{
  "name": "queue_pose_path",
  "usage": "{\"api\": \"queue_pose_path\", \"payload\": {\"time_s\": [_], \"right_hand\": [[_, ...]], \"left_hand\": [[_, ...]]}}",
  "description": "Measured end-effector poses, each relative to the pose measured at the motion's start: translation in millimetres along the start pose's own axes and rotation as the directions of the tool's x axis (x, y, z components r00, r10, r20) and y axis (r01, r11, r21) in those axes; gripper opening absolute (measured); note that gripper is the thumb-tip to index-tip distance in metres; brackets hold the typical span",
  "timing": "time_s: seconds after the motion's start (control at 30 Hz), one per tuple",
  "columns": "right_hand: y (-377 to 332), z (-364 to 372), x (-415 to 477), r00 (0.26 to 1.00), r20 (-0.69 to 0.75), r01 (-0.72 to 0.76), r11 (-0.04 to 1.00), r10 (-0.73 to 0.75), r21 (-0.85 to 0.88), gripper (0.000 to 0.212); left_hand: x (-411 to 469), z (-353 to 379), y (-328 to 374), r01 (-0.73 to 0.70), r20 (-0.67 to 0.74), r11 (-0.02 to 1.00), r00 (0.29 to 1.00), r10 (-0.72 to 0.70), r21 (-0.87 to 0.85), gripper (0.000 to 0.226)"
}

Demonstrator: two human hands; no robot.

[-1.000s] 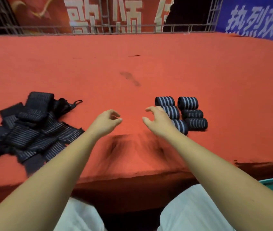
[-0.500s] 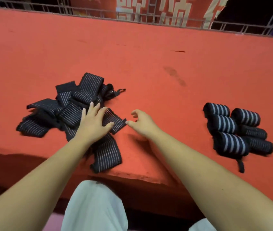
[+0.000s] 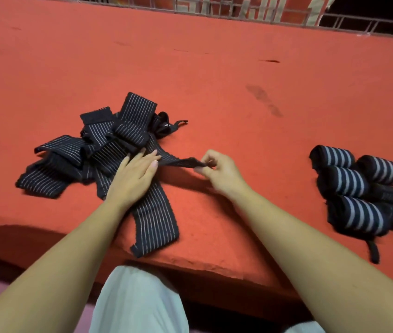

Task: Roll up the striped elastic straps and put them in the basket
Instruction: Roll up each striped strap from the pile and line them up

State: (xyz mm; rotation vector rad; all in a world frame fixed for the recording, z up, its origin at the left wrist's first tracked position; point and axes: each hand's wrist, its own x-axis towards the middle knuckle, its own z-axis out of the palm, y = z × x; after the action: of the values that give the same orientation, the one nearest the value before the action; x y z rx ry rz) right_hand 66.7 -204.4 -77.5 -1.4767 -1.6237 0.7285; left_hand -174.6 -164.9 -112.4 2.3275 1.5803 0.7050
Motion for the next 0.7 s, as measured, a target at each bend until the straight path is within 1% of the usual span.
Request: {"api": "queue_pose_path", "payload": {"time_s": [0.1,0.17,0.2,0.27,0.3,0.37,0.4,0.43,0.47,0.53,0.57,0.6,0.63,0.67,0.7], "right_hand": [[-6.0,-33.5,-13.0,0.999,-0.048,-0.012,0.998,0.015,0.06,0.023],[-12.2,-52.7,-25.5,0.997,-0.06,-0.039,0.984,0.05,0.173,0.026],[-15.6,-61.6,-32.9,0.995,-0.077,-0.039,0.966,0.061,0.255,0.028],[-19.2,-78.6,-47.0,0.985,-0.162,0.015,0.907,0.059,0.421,0.03],[-19.4,-86.8,-54.1,0.977,-0.206,0.046,0.885,0.058,0.463,0.03],[-19.4,-103.1,-67.9,0.968,-0.243,0.062,0.884,0.059,0.463,0.027],[-18.7,-110.9,-73.8,0.97,-0.232,0.039,0.892,0.075,0.449,0.023],[-19.4,-118.2,-80.3,0.974,-0.203,0.0,0.9,0.099,0.437,0.018],[-20.4,-124.0,-86.0,0.976,-0.174,-0.042,0.905,0.127,0.423,0.018],[-18.5,-135.0,-93.9,0.966,-0.166,-0.128,0.927,0.197,0.352,0.039],[-19.3,-139.8,-97.5,0.966,-0.166,-0.135,0.936,0.197,0.324,0.039],[-21.1,-144.2,-100.8,0.973,-0.149,-0.12,0.936,0.178,0.332,0.03],[-22.8,-147.9,-103.1,0.98,-0.105,-0.115,0.917,0.167,0.382,0.022],[-26.2,-151.3,-105.2,0.985,-0.043,-0.131,0.882,0.168,0.453,0.025],[-33.7,-154.5,-108.4,0.987,0.034,-0.151,0.843,0.156,0.516,0.032]], "left_hand": [[-1.0,0.9,0.0,-0.033,0.014,0.998,0.999,0.032,0.044,0.044],[-0.2,-1.7,-0.8,-0.028,-0.009,0.999,1.0,0.028,0.043,0.046],[0.7,-3.4,-0.2,-0.024,0.007,0.998,1.0,0.024,0.053,0.048],[2.5,-6.0,3.7,-0.002,0.099,0.99,0.995,-0.012,0.139,0.051],[3.4,-6.8,7.1,0.025,0.154,0.982,0.986,-0.055,0.189,0.051],[5.9,-10.5,19.3,0.091,0.23,0.968,0.962,-0.146,0.233,0.05],[8.0,-12.1,26.5,0.111,0.244,0.969,0.956,-0.165,0.221,0.05],[10.6,-13.0,34.0,0.118,0.245,0.975,0.956,-0.163,0.187,0.048],[12.6,-13.6,43.6,0.106,0.23,0.983,0.963,-0.138,0.149,0.046],[16.3,-12.6,67.8,0.034,0.144,0.998,0.989,-0.042,0.062,0.039],[16.8,-12.6,84.3,0.004,0.093,1.0,0.996,-0.005,0.008,0.035],[16.5,-13.7,104.2,-0.012,0.057,0.998,0.998,0.016,-0.064,0.03],[14.5,-15.5,125.8,-0.02,0.06,0.984,0.998,0.031,-0.175,0.027],[10.1,-18.7,148.5,-0.017,0.119,0.945,0.991,0.059,-0.326,0.029],[4.5,-21.1,169.9,-0.002,0.216,0.869,0.968,0.125,-0.495,0.036]]}}
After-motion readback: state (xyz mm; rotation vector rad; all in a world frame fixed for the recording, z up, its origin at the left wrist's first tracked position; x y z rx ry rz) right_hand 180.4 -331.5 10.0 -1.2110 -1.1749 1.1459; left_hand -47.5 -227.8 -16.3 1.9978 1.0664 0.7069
